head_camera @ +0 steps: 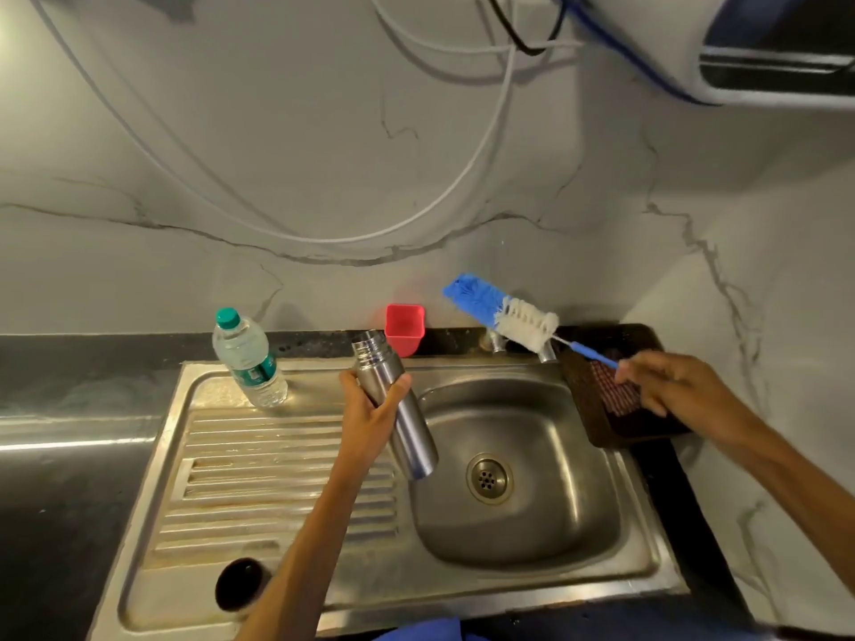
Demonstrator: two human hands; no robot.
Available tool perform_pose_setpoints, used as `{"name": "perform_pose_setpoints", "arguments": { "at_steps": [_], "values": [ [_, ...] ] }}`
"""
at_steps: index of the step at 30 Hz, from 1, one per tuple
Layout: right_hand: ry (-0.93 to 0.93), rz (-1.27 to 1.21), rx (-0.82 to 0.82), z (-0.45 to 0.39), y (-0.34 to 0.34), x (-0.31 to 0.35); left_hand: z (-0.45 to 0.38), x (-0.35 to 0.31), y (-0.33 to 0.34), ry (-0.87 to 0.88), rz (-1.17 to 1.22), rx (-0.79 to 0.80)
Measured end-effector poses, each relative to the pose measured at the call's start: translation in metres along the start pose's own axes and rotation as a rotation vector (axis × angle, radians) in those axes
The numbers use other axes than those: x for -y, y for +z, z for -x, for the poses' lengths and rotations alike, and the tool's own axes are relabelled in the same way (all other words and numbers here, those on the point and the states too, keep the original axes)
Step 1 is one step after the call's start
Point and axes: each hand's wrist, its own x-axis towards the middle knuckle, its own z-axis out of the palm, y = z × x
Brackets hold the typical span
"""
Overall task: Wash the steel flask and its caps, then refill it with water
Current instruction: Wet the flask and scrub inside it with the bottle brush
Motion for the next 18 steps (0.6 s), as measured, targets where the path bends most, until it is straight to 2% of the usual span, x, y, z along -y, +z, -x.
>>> {"name": "perform_pose_setpoints", "arguments": {
  "at_steps": [4, 9, 12, 16, 18],
  "values": [
    [0.016, -0.082, 0.153, 0.051, 0.024, -0.032, 0.009, -0.01, 0.038, 0.077, 0.093, 0.008],
    [0.091, -0.148, 0.281, 0.096, 0.063, -0.072, 0.024, -0.013, 0.079, 0.089, 0.213, 0.078],
    [0.03, -0.141, 0.278, 0.113, 0.071, -0.086, 0.029, -0.006, 0.093, 0.061, 0.161, 0.053],
    [-0.119, -0.036, 0.17, 0.124, 0.055, -0.097, 0.034, 0.0, 0.104, 0.021, 0.028, -0.038],
    [-0.171, 0.05, 0.159, 0.126, 0.047, -0.102, 0.041, -0.004, 0.108, 0.056, -0.048, 0.022]
  ]
}}
